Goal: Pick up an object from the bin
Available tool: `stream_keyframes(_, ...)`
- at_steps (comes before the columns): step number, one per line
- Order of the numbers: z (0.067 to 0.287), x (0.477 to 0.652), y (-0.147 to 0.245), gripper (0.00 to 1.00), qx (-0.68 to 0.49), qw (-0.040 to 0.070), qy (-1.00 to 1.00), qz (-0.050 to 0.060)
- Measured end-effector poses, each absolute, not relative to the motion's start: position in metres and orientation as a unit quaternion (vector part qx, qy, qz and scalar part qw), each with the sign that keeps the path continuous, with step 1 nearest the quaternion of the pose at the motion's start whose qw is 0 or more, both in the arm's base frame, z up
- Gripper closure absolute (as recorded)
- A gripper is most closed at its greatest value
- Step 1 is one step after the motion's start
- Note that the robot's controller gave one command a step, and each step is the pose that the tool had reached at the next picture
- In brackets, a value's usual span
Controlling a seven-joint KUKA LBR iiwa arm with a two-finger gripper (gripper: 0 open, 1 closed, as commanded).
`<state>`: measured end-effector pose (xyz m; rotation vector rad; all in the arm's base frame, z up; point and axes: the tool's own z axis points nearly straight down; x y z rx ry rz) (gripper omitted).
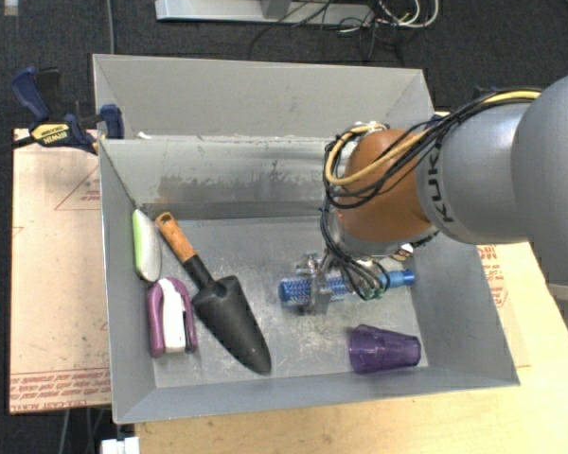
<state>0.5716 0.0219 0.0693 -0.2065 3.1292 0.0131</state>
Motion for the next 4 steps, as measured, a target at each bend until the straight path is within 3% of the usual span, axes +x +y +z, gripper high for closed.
stream_keyframes(1,0.170,0.568,0.018,1.00,-0.062,0.001,0.998,0.004)
stream_keyframes(2,0.069,0.592,0.023,1.00,-0.029,0.003,1.000,0.005)
stream_keyframes(3,0.069,0.592,0.023,1.00,-0.028,0.003,1.000,0.005)
stream_keyframes(4,0.157,0.597,0.029,1.00,-0.018,0.002,1.000,0.006)
